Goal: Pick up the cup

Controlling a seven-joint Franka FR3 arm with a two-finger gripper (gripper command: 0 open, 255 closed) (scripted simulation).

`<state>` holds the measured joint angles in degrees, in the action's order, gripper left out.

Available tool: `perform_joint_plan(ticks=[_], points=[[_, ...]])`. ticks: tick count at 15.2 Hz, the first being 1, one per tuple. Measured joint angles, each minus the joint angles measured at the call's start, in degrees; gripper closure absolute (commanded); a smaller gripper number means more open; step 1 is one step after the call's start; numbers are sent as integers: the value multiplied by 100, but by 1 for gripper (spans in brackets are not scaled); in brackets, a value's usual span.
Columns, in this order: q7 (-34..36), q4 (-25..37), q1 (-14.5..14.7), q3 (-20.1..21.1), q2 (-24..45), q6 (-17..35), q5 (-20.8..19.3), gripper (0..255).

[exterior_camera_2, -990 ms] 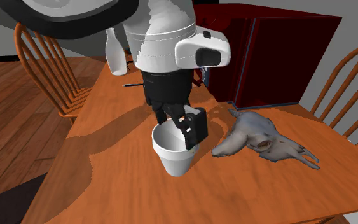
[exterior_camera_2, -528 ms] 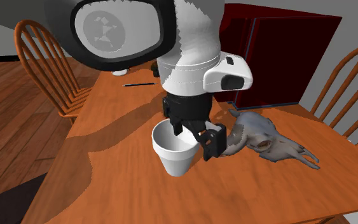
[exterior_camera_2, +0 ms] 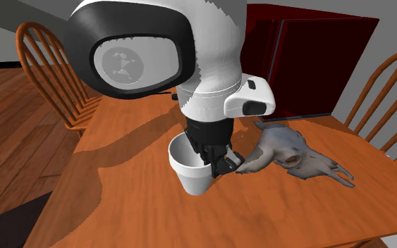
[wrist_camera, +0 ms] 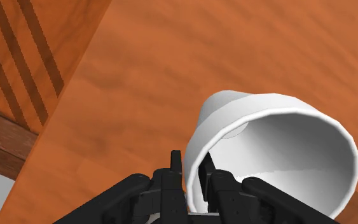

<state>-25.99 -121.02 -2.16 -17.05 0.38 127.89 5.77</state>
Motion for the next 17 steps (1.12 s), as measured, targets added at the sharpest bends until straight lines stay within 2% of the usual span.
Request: perform_joint_plan(ticks=[8, 17], points=[[7, 21, 1, 1, -12, -31, -6, 255], [116, 428, -1, 3, -243, -654, -127, 255]])
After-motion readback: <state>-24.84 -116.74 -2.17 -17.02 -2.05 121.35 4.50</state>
